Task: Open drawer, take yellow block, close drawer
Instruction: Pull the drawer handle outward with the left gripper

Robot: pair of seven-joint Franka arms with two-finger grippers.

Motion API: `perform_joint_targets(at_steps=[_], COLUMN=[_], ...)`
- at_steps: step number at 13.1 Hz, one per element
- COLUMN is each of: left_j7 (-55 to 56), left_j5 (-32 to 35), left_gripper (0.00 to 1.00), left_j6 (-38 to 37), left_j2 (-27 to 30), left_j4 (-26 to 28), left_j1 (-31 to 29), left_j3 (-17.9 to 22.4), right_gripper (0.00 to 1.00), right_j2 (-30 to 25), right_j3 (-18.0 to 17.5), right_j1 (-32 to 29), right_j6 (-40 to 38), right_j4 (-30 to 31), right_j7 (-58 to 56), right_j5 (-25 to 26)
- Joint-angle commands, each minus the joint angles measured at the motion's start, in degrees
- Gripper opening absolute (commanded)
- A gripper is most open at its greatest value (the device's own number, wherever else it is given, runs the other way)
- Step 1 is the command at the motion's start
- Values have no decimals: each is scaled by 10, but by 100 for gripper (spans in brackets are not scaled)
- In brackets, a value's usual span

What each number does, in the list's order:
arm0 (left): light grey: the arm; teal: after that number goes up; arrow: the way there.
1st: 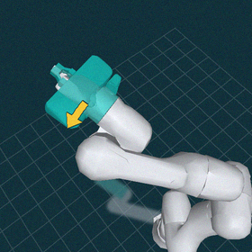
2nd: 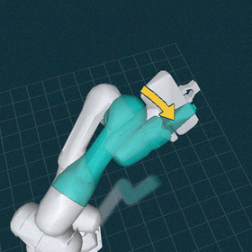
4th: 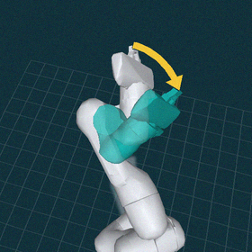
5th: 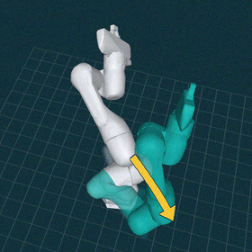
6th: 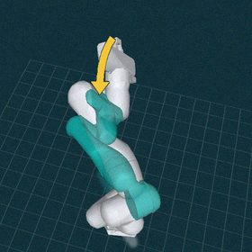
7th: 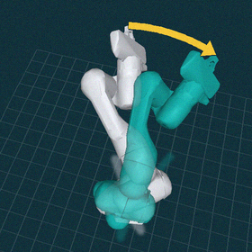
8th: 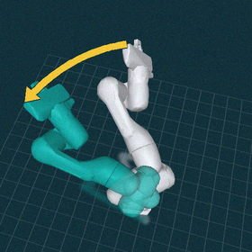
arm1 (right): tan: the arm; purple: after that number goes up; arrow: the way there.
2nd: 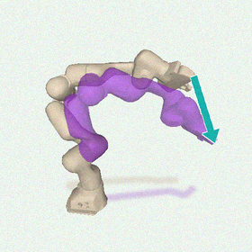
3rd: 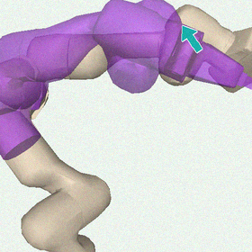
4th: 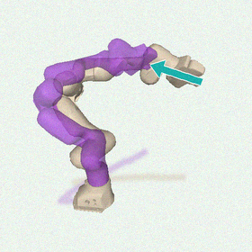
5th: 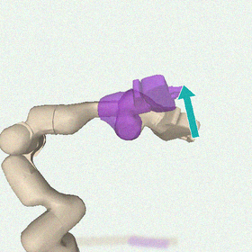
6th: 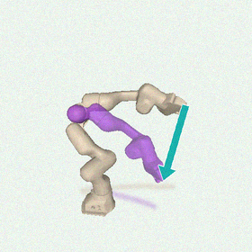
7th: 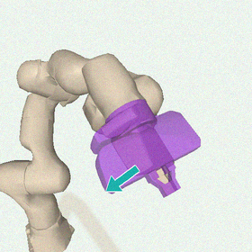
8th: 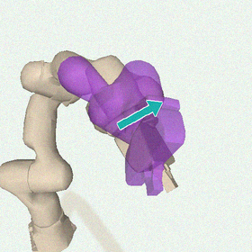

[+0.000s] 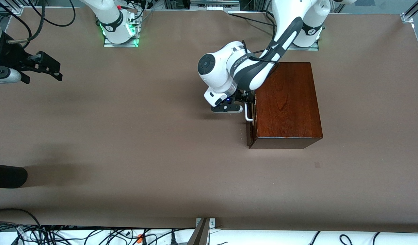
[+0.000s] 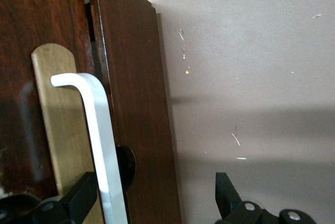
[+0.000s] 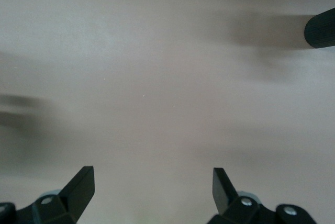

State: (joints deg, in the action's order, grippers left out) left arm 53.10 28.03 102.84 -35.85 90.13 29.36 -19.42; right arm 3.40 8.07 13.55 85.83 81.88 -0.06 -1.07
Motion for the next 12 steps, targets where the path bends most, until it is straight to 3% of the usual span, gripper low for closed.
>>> perform_joint_targets(at_steps=[1, 9, 12], left_j7=[22, 24, 35], left_j5=[21, 11, 8], left_gripper=[100, 100, 100], left_j6=[4, 16, 15], left_j2=[-7, -24, -45], left_j4=[-2, -20, -58], left_j1=[3, 6, 23], left_j3=[-2, -5, -5], right_gripper=[100, 100, 100], right_j2=[-3, -3, -3], right_j3=[-2, -2, -2], right_j1=[-5, -5, -5], right_j6=[-6, -6, -6], right_j4=[0, 0, 0], right_j7=[-5, -4, -5], right_j5=[2, 2, 2])
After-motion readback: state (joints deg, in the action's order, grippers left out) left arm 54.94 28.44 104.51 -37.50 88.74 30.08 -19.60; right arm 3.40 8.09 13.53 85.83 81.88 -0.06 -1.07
